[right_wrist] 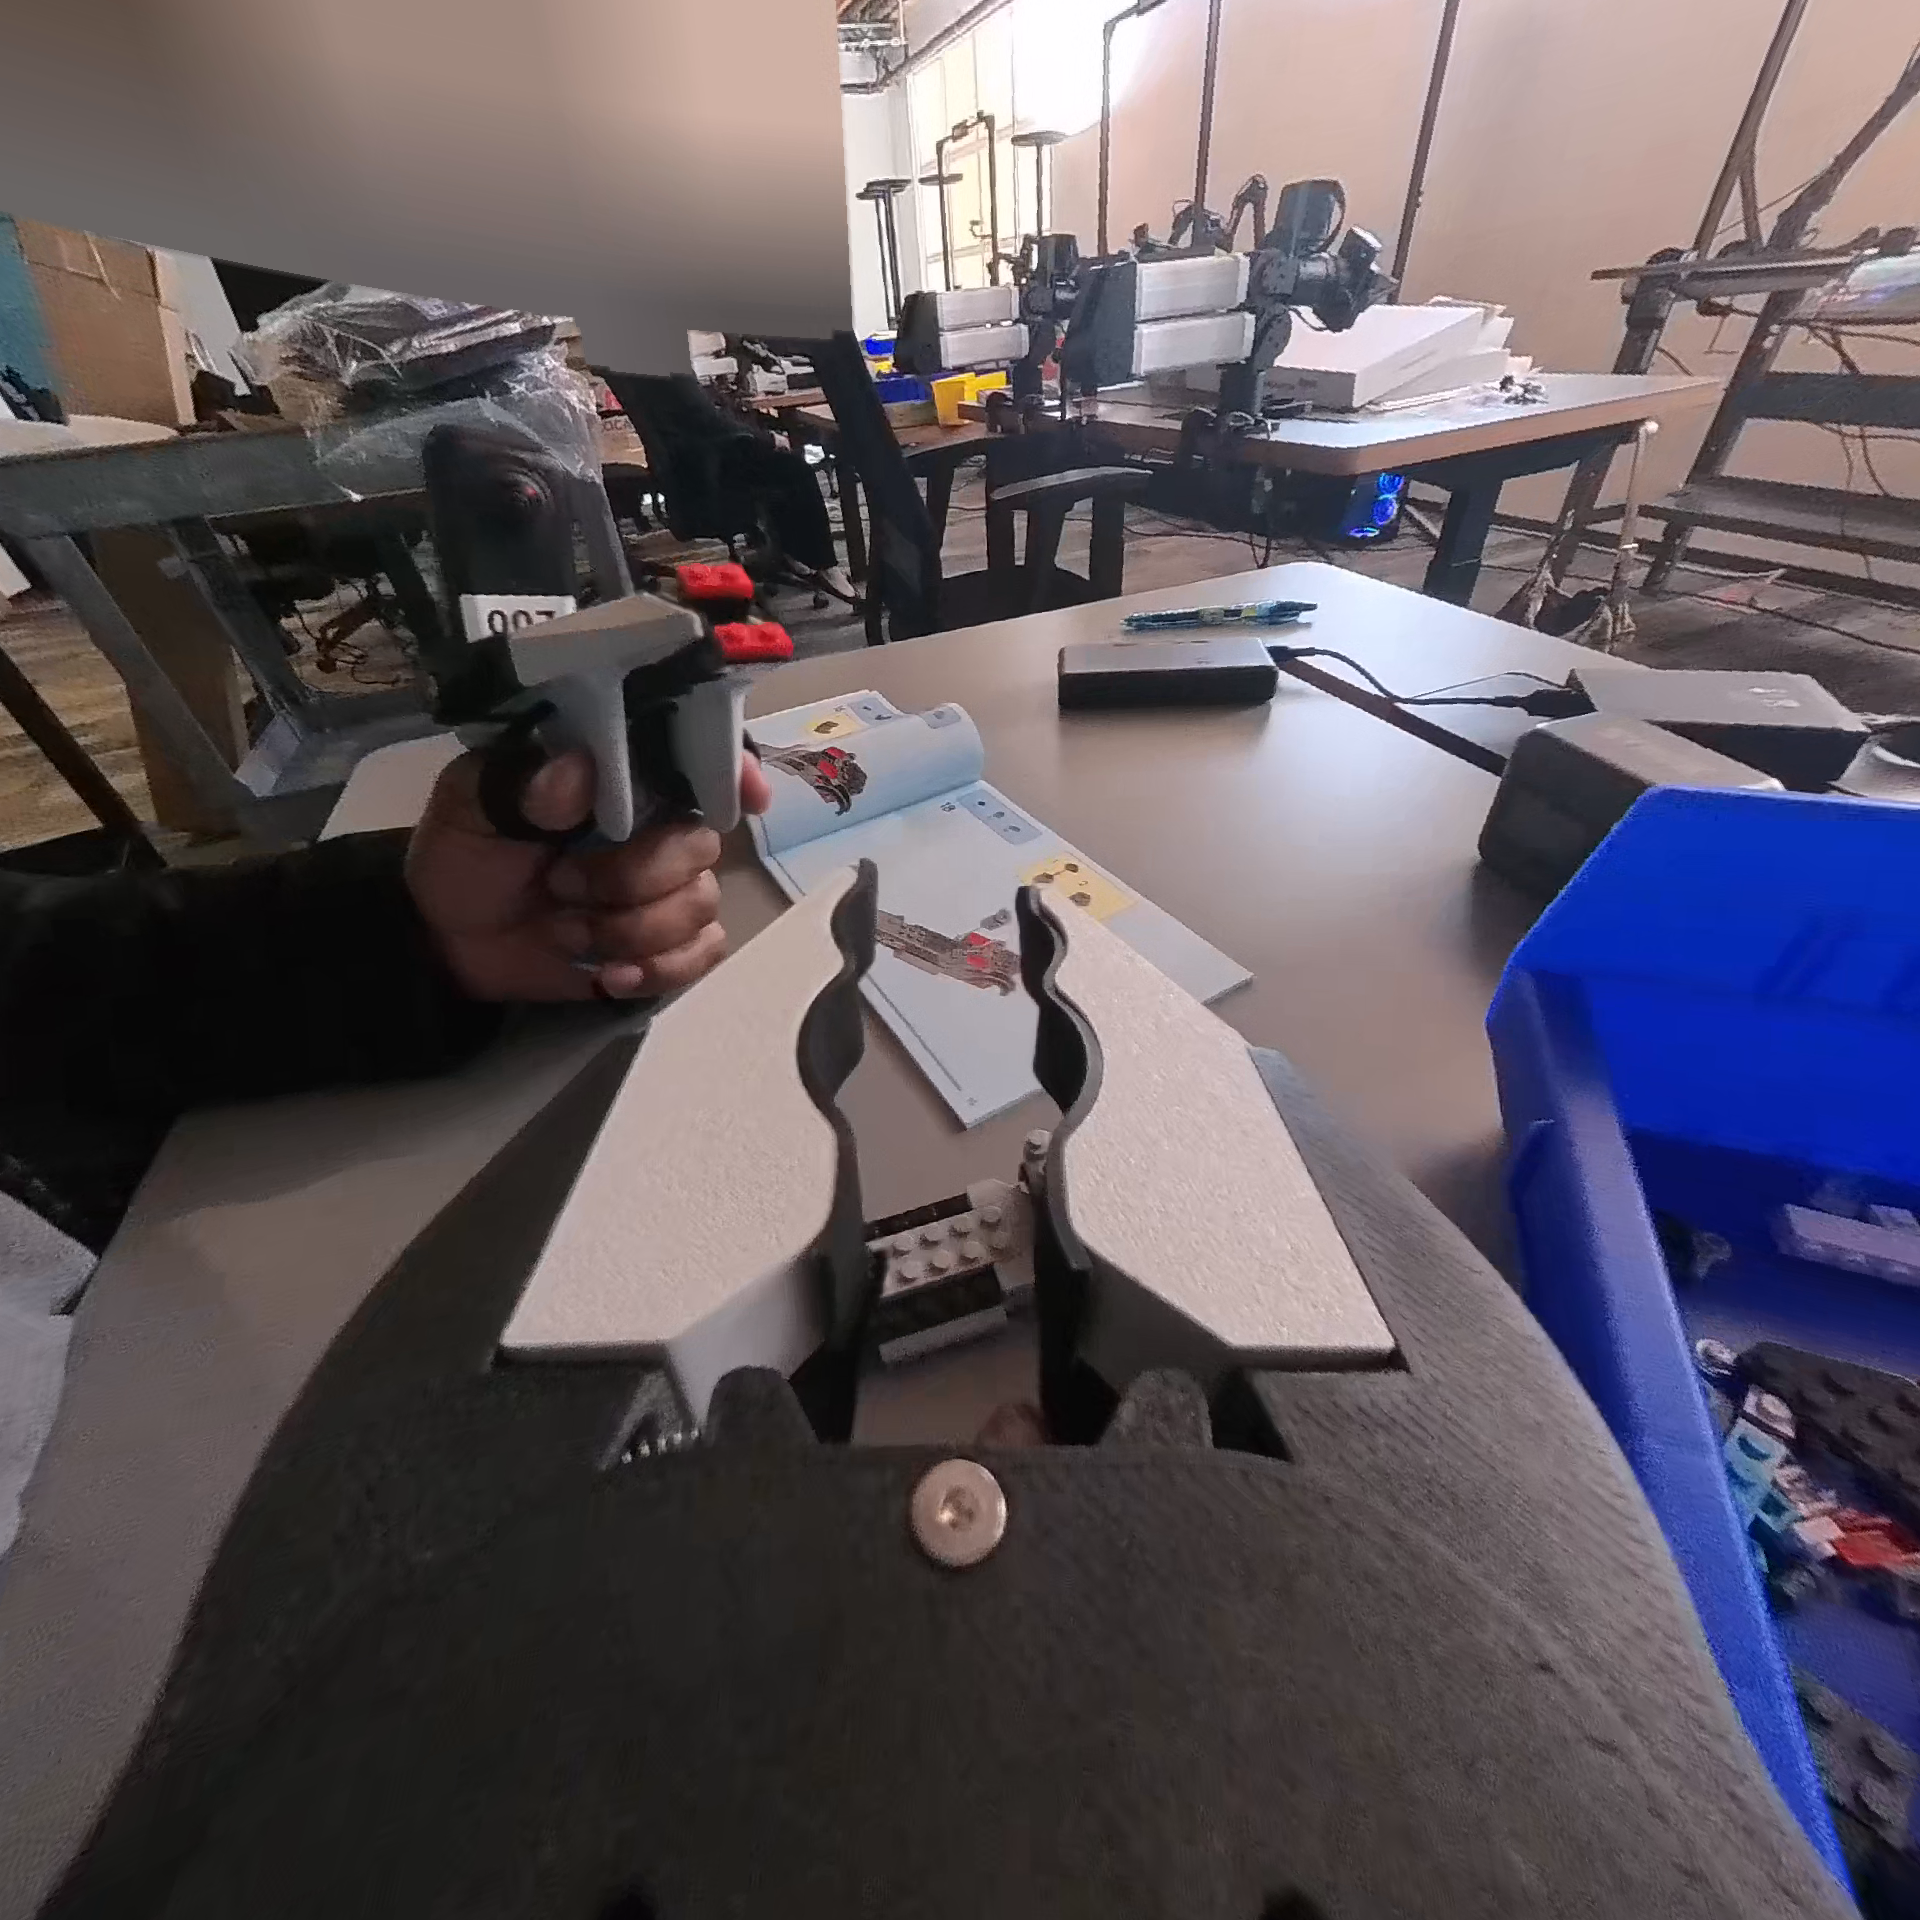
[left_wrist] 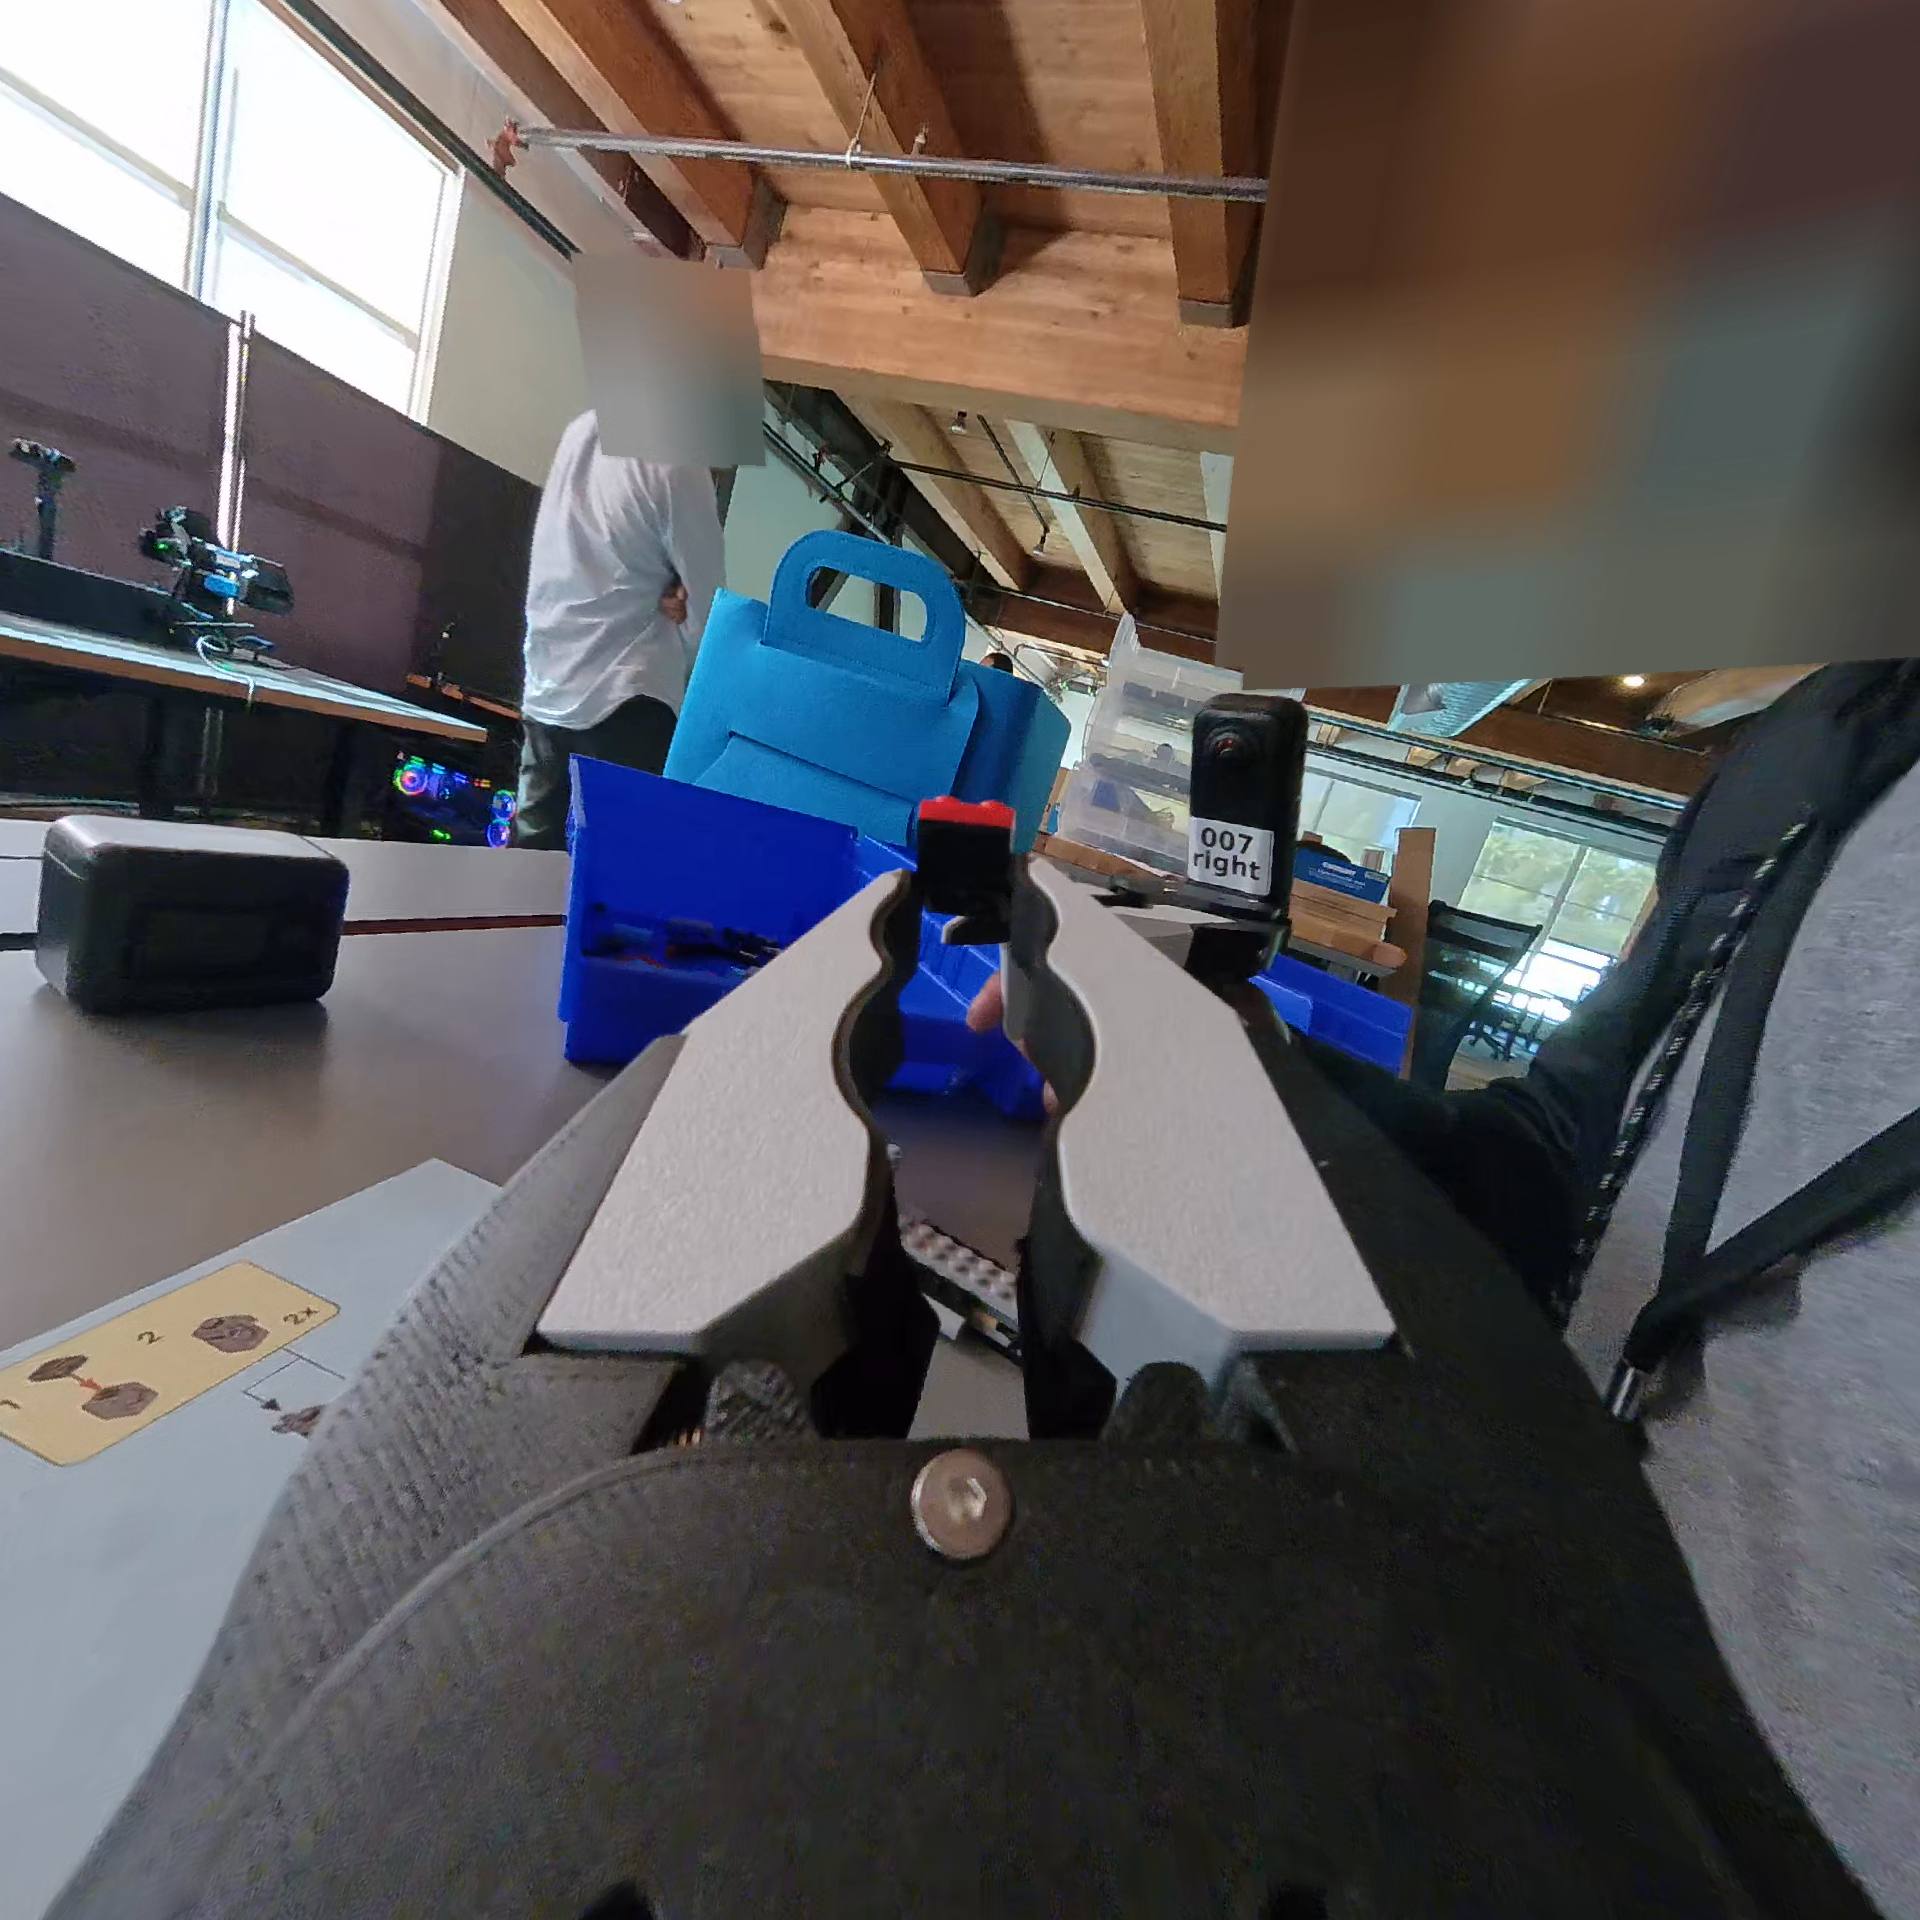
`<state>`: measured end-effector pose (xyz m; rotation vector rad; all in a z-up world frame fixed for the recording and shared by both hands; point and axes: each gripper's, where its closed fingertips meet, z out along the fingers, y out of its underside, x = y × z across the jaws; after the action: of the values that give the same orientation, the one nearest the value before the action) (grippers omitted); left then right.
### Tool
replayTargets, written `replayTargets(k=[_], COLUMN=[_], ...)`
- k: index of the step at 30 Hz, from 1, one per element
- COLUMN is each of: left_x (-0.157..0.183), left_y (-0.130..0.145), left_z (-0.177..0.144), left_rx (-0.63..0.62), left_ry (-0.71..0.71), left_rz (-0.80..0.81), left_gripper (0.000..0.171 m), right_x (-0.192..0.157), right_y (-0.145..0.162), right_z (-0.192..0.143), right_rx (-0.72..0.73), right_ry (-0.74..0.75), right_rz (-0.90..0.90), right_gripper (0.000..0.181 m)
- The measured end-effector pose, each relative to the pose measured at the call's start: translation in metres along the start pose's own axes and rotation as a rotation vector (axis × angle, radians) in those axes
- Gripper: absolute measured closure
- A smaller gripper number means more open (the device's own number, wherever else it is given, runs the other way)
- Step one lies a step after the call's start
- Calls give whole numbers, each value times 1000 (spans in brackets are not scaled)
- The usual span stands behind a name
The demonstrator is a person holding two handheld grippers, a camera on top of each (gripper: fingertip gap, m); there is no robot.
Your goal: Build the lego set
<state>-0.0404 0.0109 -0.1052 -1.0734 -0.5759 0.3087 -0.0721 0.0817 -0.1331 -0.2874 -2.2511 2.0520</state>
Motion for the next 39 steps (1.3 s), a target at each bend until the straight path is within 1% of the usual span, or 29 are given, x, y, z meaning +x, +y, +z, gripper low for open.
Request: replayTargets(k=[3, 9, 15, 18, 22, 29, 34, 39], left_x=[0, -1, 13, 21, 28, 32, 27, 22], left_y=[3, 4, 12, 13, 7, -12, -23, -27], left_z=[5, 5, 8, 8, 5, -2, -8, -12], left_rx=[-18, -26, -61, -59, -17, 83, 150, 168], left_ry=[3, -4, 22, 39, 67, 102, 107, 93], left_rz=[5, -3, 39, 49, 30, -16, -65, -76], left_gripper=[154, 154, 154, 154, 154, 154, 154, 154], right_x=[7, 23, 20, 15, 14, 16, 18, 20], right_y=[2, 11, 13, 13, 17, 30, 30, 32], right_z=[-4, -12, -17, -16, -15, -11, -10, -8], right_rx=[-2, 2, 7, 2, -8, -39, -36, -53], right_ry=[29, 91, 97, 99, 109, 93, 85, 76], right_rz=[7, 85, 64, 45, 27, 68, 91, 122], right_gripper=[155, 159, 159, 159, 159, 159, 159, 158])
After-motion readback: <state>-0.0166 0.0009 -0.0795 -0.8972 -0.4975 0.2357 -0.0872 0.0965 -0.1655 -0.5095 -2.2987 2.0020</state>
